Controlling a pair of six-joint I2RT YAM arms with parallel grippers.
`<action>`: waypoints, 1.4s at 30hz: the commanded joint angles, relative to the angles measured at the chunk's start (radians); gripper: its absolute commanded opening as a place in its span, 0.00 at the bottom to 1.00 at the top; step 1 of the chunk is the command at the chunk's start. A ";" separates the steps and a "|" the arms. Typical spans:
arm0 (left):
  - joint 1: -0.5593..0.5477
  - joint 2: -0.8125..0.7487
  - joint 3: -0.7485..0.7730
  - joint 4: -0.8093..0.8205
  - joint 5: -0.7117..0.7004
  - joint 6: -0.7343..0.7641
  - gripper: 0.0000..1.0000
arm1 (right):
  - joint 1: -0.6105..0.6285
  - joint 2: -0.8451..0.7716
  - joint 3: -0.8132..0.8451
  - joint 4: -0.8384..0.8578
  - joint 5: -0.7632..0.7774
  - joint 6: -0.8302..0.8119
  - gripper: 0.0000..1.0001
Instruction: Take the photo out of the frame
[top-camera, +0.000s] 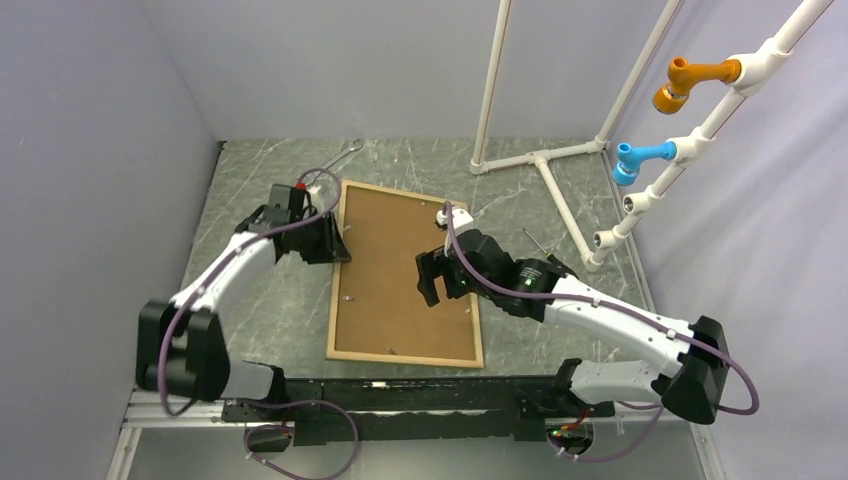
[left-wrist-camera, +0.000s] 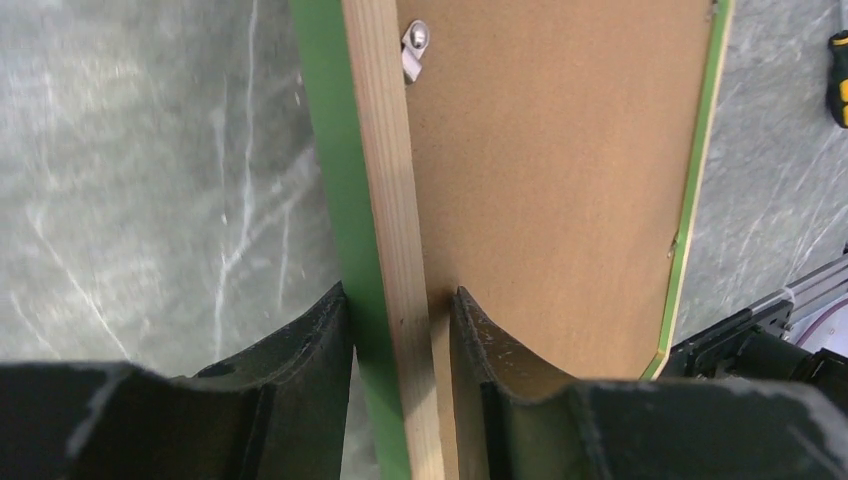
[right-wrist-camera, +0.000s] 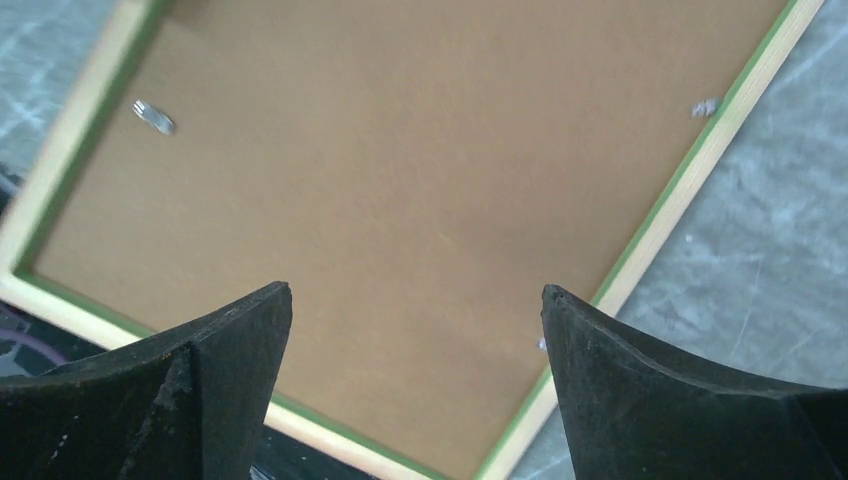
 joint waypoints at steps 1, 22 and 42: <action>0.052 0.176 0.146 0.005 0.015 0.188 0.00 | -0.111 0.012 -0.065 0.068 -0.102 0.070 0.95; 0.109 0.096 0.251 -0.002 -0.078 0.172 0.99 | -0.524 -0.061 -0.299 0.087 0.014 0.290 0.94; 0.069 0.054 0.195 0.224 0.185 0.222 0.96 | -0.913 0.124 -0.260 0.250 0.158 0.200 0.99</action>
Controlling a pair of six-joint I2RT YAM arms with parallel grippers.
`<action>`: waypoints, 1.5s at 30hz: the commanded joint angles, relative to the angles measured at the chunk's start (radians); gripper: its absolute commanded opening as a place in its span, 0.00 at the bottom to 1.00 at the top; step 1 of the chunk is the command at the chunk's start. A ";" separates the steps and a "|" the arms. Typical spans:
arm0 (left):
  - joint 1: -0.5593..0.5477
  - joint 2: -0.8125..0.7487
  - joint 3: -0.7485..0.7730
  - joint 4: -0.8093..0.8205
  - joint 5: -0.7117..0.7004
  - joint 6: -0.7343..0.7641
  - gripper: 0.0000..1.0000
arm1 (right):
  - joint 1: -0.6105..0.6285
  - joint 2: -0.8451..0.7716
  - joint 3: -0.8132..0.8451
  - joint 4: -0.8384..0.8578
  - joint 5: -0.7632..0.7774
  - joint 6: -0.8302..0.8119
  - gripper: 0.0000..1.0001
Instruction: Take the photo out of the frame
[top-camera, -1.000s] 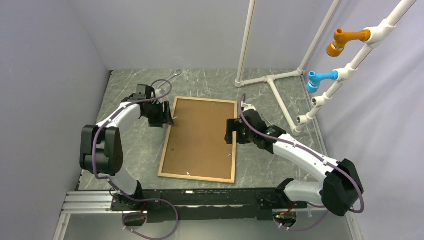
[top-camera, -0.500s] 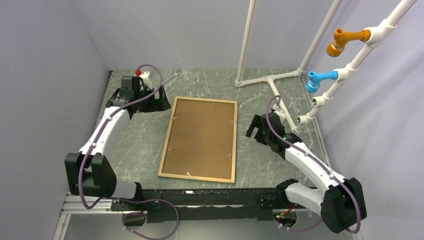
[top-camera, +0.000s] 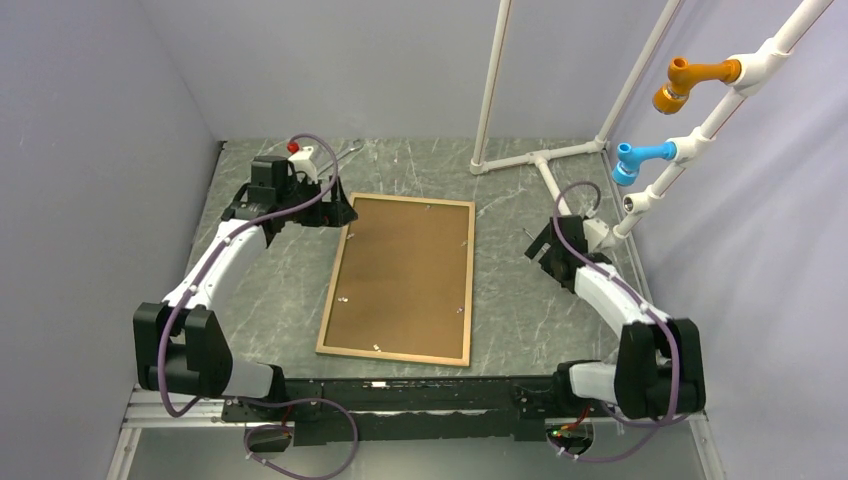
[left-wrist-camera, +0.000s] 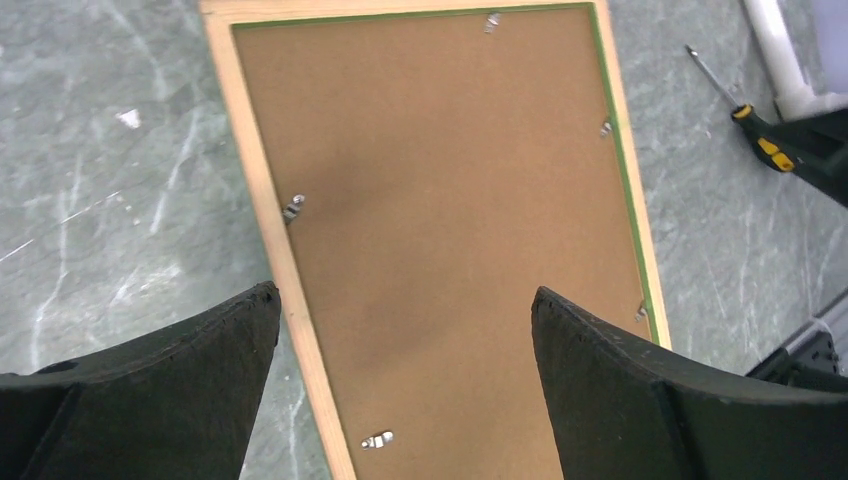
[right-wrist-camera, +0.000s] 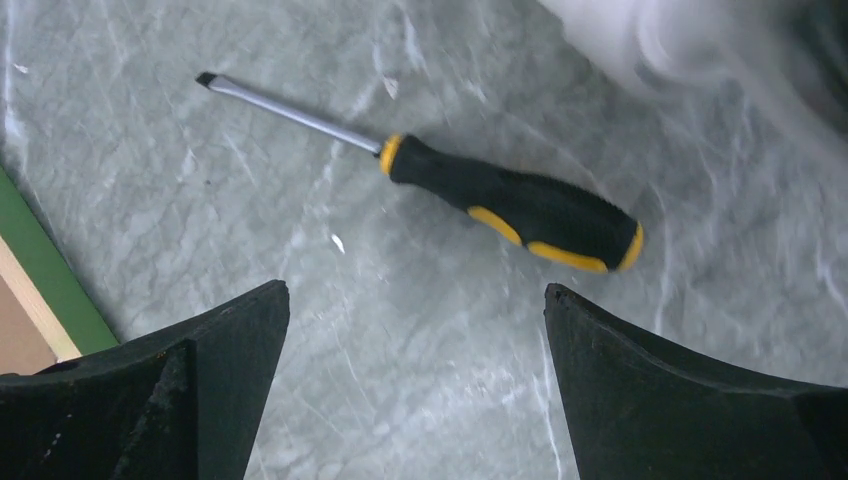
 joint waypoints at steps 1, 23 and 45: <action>-0.010 -0.027 0.014 0.064 0.111 0.037 0.96 | -0.004 0.102 0.158 0.068 0.051 -0.191 0.99; -0.010 0.006 0.028 0.058 0.153 0.048 0.96 | 0.020 0.384 0.260 0.019 -0.068 -0.212 0.99; -0.010 -0.009 0.007 0.043 0.174 0.060 0.96 | 0.066 0.242 0.149 -0.088 -0.178 -0.230 0.98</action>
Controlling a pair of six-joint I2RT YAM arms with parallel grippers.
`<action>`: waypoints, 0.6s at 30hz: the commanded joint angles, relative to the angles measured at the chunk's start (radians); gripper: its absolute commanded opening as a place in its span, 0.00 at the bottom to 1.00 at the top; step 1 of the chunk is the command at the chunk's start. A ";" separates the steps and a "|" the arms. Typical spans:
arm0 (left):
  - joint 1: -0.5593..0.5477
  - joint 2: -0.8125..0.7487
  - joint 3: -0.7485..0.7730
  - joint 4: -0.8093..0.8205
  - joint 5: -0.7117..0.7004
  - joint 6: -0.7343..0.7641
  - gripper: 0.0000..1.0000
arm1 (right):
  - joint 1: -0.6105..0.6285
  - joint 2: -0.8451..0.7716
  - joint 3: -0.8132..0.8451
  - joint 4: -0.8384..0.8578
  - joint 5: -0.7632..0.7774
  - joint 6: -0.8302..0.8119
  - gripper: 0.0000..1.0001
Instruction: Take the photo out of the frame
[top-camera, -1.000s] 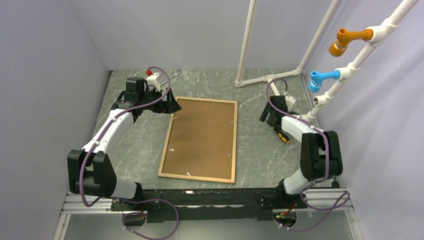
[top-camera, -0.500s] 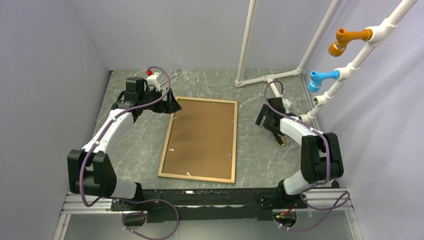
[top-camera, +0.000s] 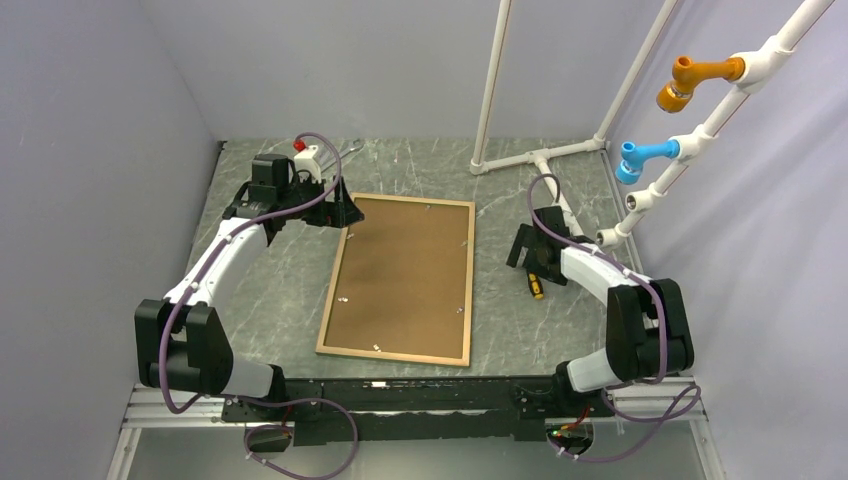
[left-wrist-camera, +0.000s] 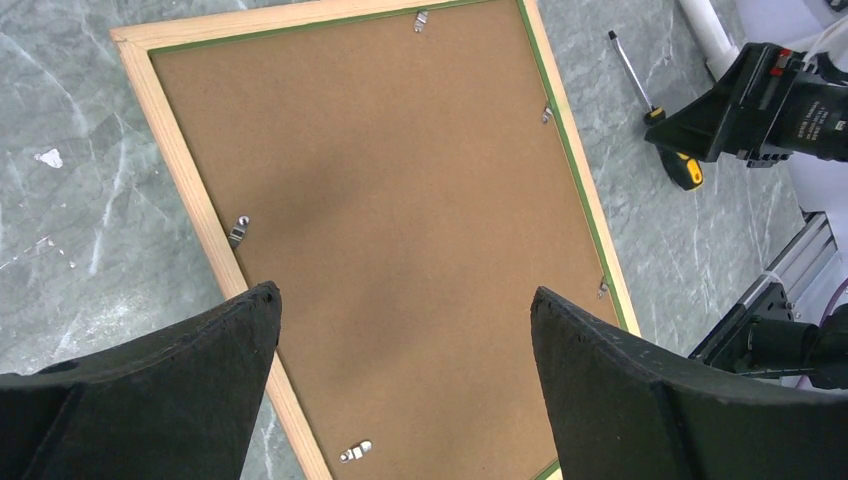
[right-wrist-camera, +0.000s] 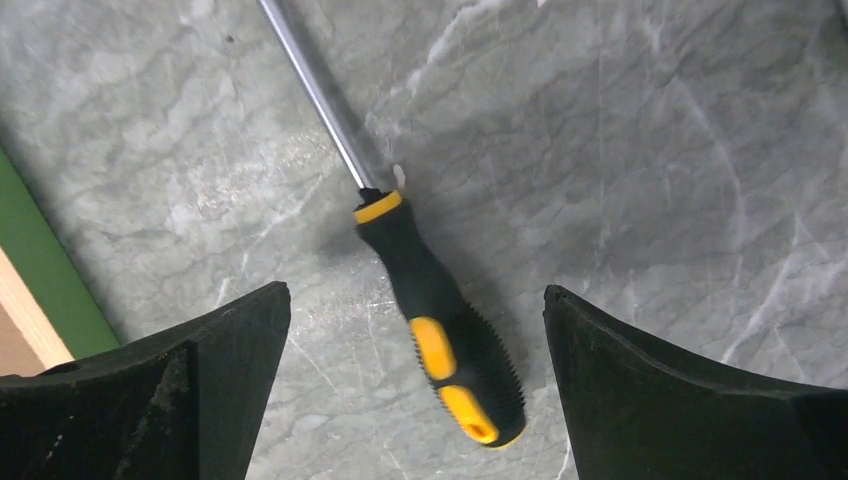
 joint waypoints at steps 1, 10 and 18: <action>0.000 -0.023 0.002 0.009 0.024 0.037 0.96 | 0.002 0.025 -0.001 -0.025 -0.044 0.015 0.97; 0.000 -0.008 0.012 -0.001 0.067 0.032 0.96 | 0.042 -0.011 -0.120 0.045 -0.128 0.088 0.70; -0.009 0.011 0.005 0.009 0.117 0.017 0.96 | 0.106 0.007 -0.088 0.081 -0.084 0.076 0.13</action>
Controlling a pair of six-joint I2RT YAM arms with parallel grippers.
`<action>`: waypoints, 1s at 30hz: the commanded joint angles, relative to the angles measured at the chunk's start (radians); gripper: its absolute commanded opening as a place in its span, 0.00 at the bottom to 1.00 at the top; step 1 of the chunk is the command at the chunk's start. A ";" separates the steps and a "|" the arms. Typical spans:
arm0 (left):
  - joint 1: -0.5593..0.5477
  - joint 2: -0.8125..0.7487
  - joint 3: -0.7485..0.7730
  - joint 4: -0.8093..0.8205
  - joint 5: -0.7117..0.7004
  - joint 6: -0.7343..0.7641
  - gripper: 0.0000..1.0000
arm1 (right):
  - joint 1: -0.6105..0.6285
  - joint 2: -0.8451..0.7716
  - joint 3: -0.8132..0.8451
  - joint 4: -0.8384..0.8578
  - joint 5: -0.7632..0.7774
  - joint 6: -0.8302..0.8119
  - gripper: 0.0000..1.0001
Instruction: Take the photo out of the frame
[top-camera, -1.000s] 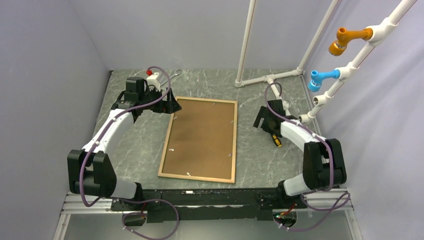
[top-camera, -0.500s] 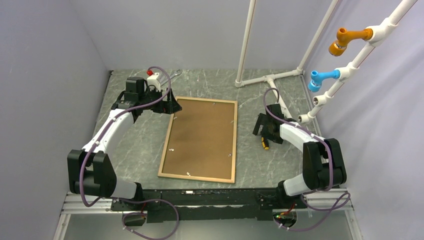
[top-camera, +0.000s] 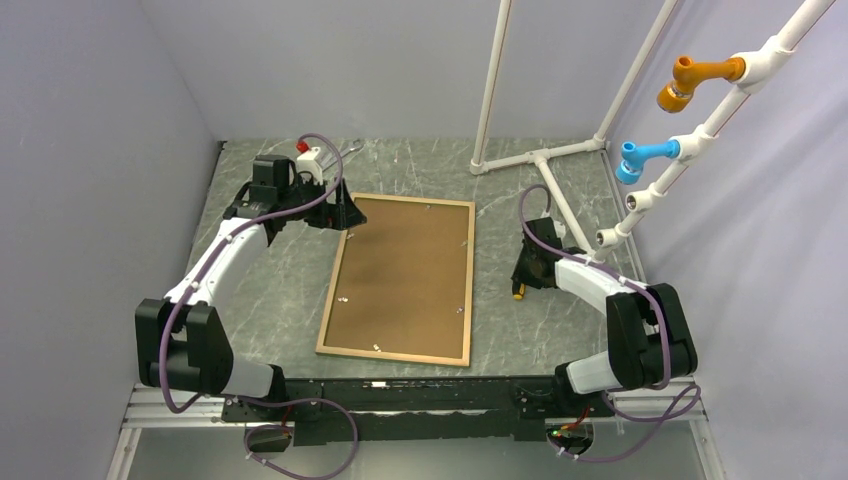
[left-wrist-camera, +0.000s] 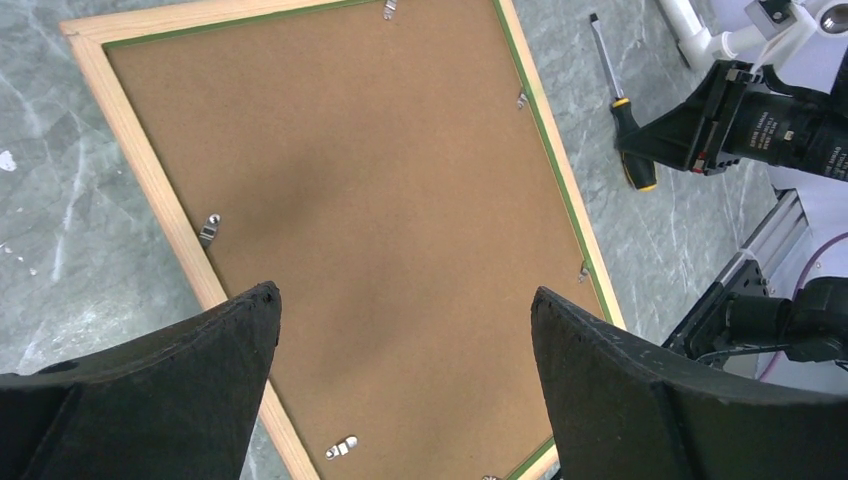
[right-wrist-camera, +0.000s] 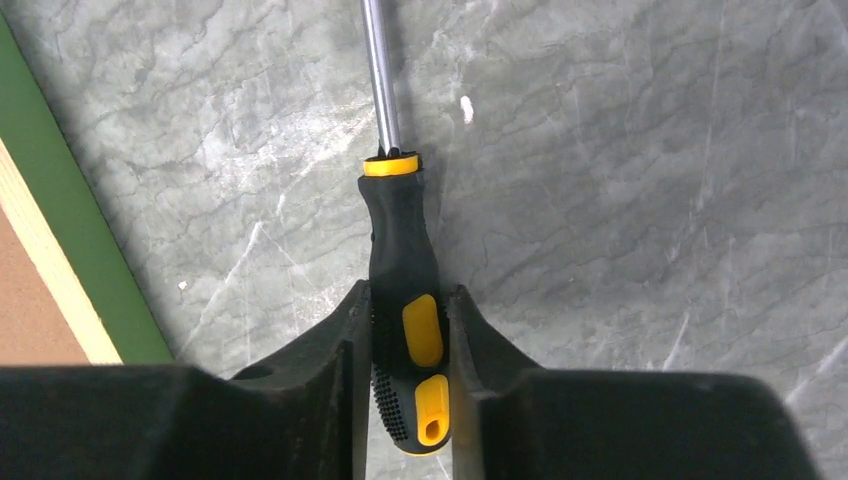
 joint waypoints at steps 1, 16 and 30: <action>-0.011 0.009 -0.001 0.030 0.075 0.005 0.96 | 0.040 0.009 0.005 0.019 -0.021 0.018 0.07; -0.053 0.085 -0.045 0.239 0.359 -0.143 0.95 | 0.292 -0.240 0.018 0.318 -0.264 -0.032 0.00; -0.064 0.195 -0.029 0.226 0.372 -0.214 0.94 | 0.589 0.041 0.255 0.545 -0.306 0.059 0.00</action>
